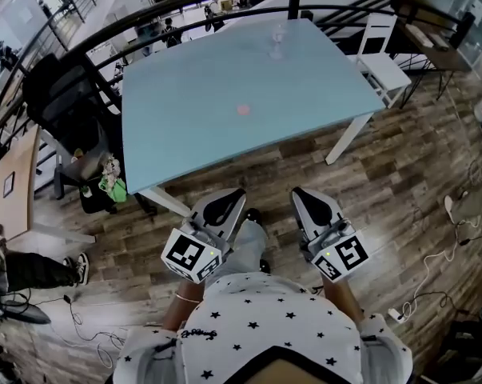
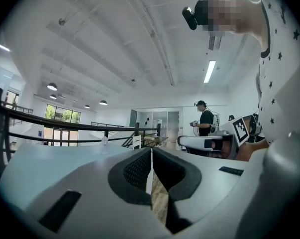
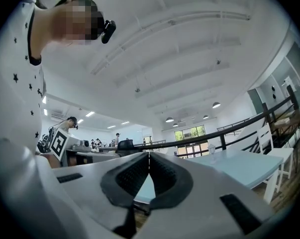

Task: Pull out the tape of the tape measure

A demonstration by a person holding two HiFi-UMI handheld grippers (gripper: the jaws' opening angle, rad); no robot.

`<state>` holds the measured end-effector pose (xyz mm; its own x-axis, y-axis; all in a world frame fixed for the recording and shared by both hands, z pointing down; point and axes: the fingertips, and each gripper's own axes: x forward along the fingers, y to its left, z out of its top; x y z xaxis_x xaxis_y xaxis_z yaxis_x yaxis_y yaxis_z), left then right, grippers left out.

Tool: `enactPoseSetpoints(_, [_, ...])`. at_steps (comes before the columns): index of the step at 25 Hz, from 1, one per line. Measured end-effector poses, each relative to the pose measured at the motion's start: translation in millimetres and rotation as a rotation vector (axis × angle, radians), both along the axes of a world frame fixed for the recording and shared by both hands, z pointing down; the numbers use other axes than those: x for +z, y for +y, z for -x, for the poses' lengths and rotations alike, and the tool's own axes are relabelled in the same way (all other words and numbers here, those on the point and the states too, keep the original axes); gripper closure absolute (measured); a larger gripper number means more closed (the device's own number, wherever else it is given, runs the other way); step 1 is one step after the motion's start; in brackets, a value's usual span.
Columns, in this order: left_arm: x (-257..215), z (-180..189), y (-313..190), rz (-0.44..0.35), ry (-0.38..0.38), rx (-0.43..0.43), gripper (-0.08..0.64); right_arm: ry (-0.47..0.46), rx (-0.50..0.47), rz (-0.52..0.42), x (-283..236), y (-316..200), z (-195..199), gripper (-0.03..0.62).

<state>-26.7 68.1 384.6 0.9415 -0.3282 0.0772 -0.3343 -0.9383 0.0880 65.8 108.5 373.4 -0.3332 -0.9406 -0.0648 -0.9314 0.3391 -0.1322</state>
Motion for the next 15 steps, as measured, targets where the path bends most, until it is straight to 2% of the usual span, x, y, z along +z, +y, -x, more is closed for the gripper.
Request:
enactPoseSetpoints(6, [1.3,-30.7,-31.0,-0.006,0.016,0.027,0.528,0.016,0.026,-0.012,-1.8,-23.7,-28.8,0.603])
enactPoseSetpoints(15, [2.1,-73.2,-106.0,0.005,0.016,0.064,0.528,0.032,0.049,-0.010,-7.0,-92.3,-68.8,0.594])
